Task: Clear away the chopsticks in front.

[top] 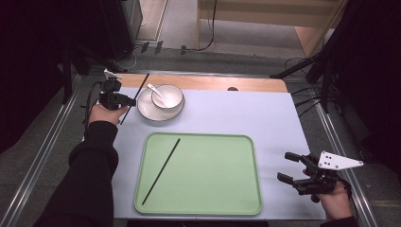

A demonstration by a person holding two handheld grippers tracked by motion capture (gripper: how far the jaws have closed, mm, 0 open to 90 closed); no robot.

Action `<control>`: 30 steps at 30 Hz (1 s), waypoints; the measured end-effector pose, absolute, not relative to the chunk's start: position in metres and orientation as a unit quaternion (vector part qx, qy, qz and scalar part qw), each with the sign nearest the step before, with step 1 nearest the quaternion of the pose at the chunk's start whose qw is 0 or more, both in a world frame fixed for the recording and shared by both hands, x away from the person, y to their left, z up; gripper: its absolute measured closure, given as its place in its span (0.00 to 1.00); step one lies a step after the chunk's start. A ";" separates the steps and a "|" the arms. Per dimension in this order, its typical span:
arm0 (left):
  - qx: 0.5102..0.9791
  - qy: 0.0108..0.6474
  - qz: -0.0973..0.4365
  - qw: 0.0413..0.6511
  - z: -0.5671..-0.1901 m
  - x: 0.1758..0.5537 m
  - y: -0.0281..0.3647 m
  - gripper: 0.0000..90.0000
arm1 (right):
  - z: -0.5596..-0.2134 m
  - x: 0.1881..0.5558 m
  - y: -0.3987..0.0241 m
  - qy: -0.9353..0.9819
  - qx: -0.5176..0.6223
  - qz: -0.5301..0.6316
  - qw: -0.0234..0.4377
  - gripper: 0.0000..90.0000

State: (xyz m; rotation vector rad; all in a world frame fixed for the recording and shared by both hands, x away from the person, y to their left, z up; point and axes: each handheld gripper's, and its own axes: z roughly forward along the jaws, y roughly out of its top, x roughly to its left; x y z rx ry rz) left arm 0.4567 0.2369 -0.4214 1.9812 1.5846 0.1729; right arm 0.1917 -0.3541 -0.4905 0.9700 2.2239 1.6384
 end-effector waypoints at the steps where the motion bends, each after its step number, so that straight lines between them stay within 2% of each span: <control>1: 0.745 0.592 0.062 0.301 -0.416 0.454 0.237 0.96 | -0.490 0.192 -0.354 0.755 0.329 0.556 0.107 0.18; 12: 0.781 0.534 0.034 0.323 -0.389 0.415 0.204 0.96 | -0.489 0.191 -0.353 0.755 0.329 0.557 0.106 0.18; 23: 0.802 0.497 0.013 0.330 -0.406 0.378 0.177 0.96 | -0.489 0.190 -0.353 0.754 0.329 0.559 0.111 0.18; 30: 0.801 0.488 0.004 0.346 -0.421 0.348 0.175 0.96 | -0.489 0.190 -0.354 0.753 0.330 0.558 0.111 0.18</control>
